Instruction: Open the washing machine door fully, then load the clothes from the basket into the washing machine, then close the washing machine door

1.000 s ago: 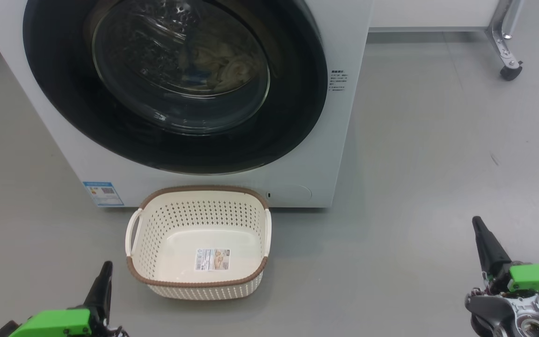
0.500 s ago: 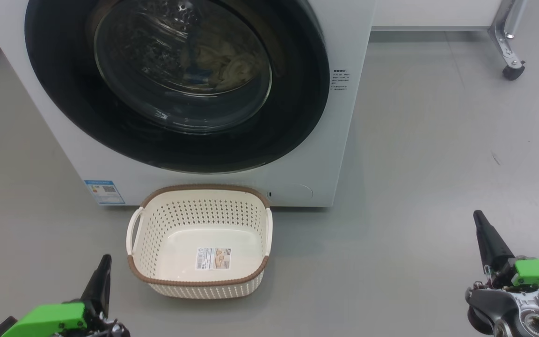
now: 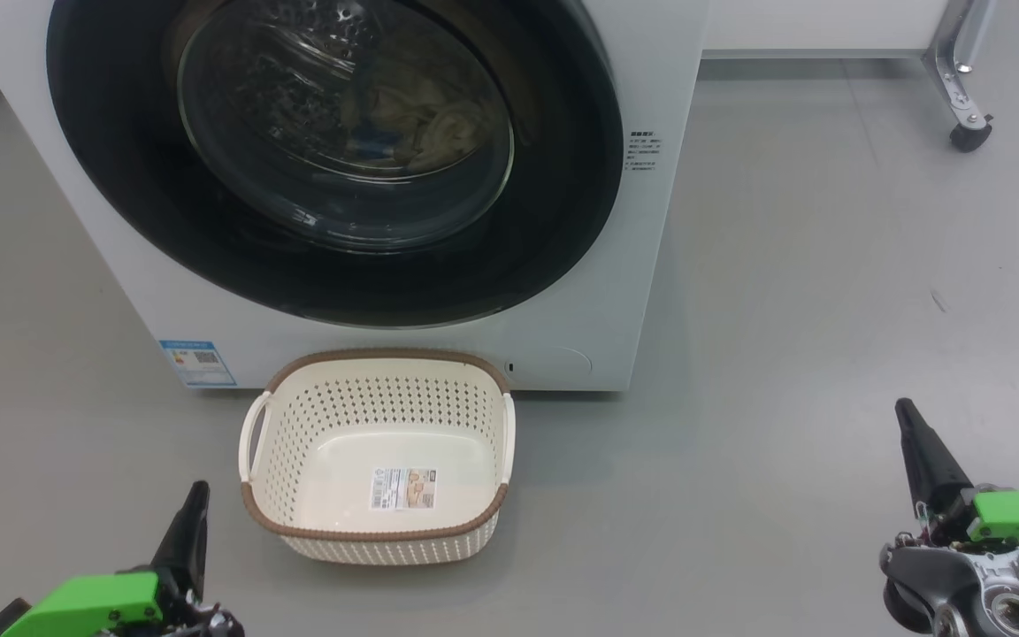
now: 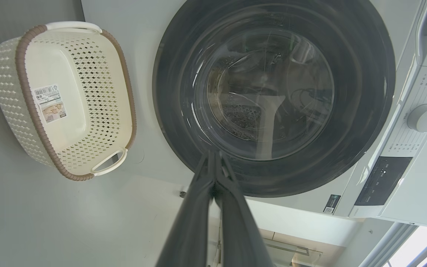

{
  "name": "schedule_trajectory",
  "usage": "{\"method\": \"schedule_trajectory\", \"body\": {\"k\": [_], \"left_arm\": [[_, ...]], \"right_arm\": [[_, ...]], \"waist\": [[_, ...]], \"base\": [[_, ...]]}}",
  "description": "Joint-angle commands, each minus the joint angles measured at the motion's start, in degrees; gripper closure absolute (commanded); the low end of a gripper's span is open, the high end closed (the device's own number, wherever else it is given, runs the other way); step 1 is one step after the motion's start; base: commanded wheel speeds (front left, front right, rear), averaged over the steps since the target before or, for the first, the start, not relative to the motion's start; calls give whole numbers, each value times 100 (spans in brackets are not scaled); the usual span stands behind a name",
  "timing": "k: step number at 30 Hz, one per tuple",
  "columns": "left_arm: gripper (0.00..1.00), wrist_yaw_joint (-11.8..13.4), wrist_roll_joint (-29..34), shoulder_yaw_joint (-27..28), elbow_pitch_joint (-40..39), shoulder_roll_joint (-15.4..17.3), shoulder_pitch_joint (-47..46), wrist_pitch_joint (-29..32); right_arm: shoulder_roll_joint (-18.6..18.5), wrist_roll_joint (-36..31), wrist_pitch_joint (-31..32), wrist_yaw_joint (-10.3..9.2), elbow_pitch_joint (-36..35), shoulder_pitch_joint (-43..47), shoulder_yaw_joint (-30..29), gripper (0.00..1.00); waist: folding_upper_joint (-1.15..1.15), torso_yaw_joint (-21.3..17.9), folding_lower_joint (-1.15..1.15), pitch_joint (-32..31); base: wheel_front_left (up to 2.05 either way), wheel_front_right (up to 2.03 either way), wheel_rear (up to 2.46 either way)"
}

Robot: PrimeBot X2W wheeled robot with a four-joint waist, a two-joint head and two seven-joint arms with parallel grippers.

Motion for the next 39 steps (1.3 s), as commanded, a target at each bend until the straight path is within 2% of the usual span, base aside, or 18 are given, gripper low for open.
{"method": "schedule_trajectory", "body": {"k": [1,39], "left_arm": [[100,-3,13,203,-159,88,-278,32],[100,-3,58,256,-157,51,-282,74]], "right_arm": [[-40,11,55,-16,-180,-306,81,100],[-10,-25,89,-16,-178,-310,38,100]], "waist": [[0,0,0,0],[0,0,0,0]], "base": [[0,0,0],[0,0,0]]}}
